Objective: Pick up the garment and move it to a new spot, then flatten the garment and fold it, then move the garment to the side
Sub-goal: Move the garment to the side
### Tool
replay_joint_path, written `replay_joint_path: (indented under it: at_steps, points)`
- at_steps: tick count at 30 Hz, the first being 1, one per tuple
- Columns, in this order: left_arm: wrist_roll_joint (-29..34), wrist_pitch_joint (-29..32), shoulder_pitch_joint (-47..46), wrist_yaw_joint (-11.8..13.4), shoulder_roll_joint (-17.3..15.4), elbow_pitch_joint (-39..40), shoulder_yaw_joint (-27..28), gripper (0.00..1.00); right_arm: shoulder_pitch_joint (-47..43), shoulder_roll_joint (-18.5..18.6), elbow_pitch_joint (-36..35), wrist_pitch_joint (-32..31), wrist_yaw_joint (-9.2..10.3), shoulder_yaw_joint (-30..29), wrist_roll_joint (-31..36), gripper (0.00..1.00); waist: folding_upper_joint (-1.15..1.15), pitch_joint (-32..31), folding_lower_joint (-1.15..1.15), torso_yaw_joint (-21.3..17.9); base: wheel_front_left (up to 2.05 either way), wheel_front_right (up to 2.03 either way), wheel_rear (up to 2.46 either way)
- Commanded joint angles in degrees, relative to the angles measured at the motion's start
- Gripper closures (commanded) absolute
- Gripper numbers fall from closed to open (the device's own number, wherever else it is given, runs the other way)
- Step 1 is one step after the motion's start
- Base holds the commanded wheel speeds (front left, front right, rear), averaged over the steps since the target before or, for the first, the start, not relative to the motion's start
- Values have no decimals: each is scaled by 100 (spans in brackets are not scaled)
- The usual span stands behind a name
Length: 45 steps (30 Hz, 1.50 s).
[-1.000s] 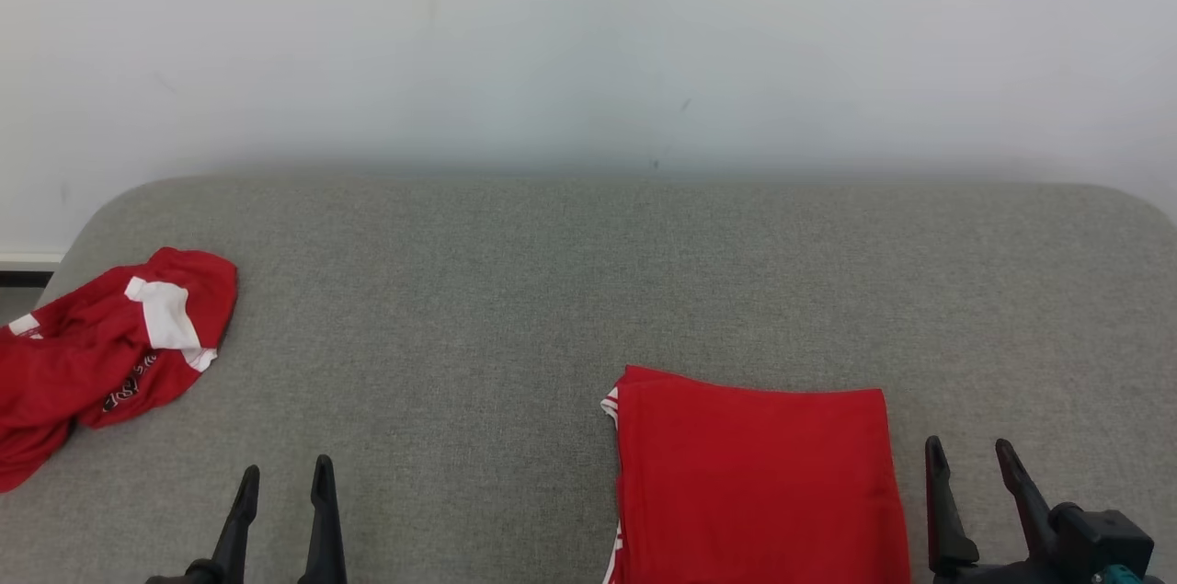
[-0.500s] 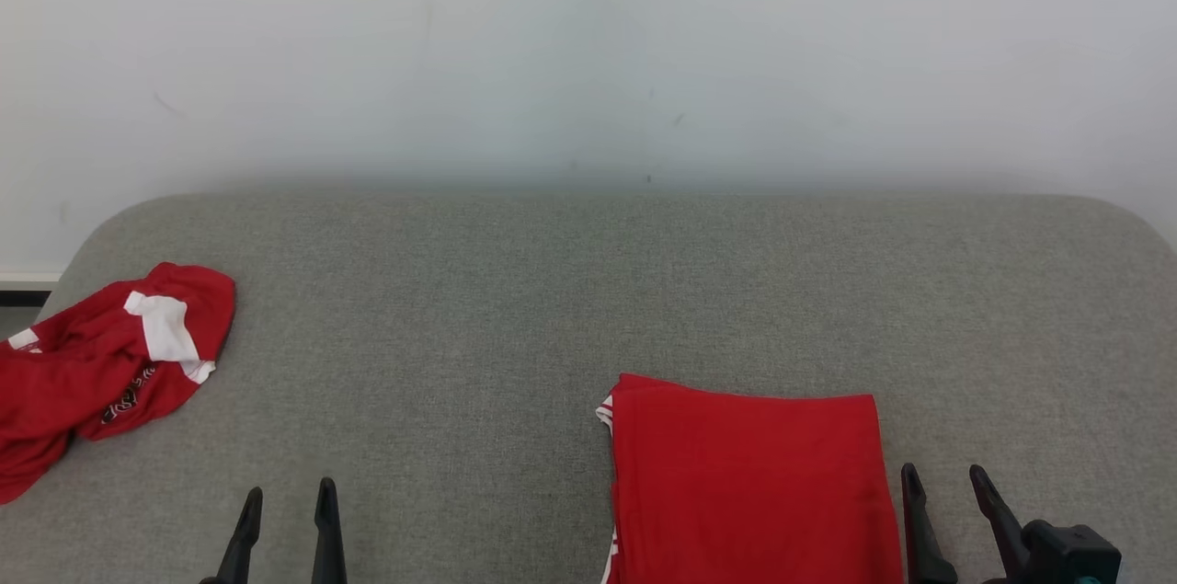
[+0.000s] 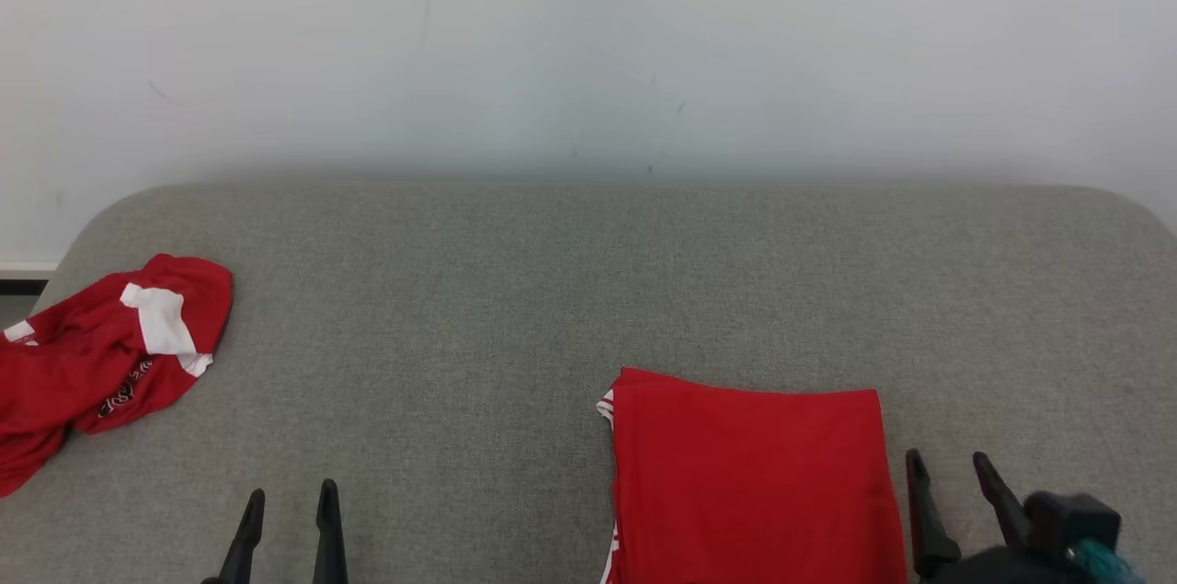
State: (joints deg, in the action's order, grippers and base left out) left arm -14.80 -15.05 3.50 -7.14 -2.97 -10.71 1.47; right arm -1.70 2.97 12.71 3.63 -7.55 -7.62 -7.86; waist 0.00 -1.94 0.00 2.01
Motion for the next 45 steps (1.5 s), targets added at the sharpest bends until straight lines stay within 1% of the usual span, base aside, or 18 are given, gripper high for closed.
replay_joint_path:
  at_steps: [1,5,7,10,14,16,22,23,24,26,28,31,36,41,45]
  points:
    - [-23,-20,-21,-32,12,-26,-4,0,88,18,17,-277,10,-2,-1,0,0,35,0,4,0,0,0]
    - [-10,-20,-50,-41,11,7,55,0,382,106,105,-1655,10,-87,-85,0,0,145,0,-6,0,0,0]
    - [3,-20,-73,-27,11,25,81,0,592,147,136,-2233,10,-117,-30,0,0,228,0,7,0,0,0]
    - [26,-20,-188,-31,12,9,17,0,807,152,249,-2919,10,-170,79,0,0,368,0,107,0,0,0]
    - [-12,-20,-282,-33,12,19,-100,0,1004,109,417,-3565,10,-219,119,0,0,497,0,282,0,0,0]
    - [-21,-20,-307,-33,11,18,-129,0,1017,90,434,-3667,10,-234,58,0,0,523,0,326,0,0,0]
    - [-67,-20,-368,-34,11,74,-190,0,934,22,607,-4321,10,-231,100,0,0,670,0,494,0,0,0]
    - [-70,-20,-367,-35,11,84,-189,0,933,7,616,-4400,10,-199,67,50,0,682,0,501,0,0,0]
    - [-70,-20,-363,-35,9,99,-180,0,939,-5,607,-4452,10,-153,42,70,0,707,0,499,0,0,0]
    - [-61,-20,-373,-35,3,145,-157,0,999,-17,529,-4445,10,-50,36,100,0,766,0,464,0,0,0]
    - [-36,-19,-405,-35,-9,198,-178,0,1120,20,435,-4336,10,11,113,100,0,844,0,392,0,0,0]
    - [-1,-19,-451,-35,-36,299,-195,0,1374,175,352,-4161,10,131,195,100,0,994,0,216,0,0,0]
    - [59,-19,-640,-34,-121,515,-220,0,1932,513,410,-3918,11,353,283,100,0,1386,0,-268,0,0,0]
    - [94,-20,-947,-29,-282,722,-397,0,2522,913,649,-3725,11,296,365,100,0,1867,0,-805,0,0,0]
    - [96,-19,-1295,-29,-432,999,-584,0,3006,1218,891,-3396,11,24,503,100,0,2340,0,-1145,0,0,0]
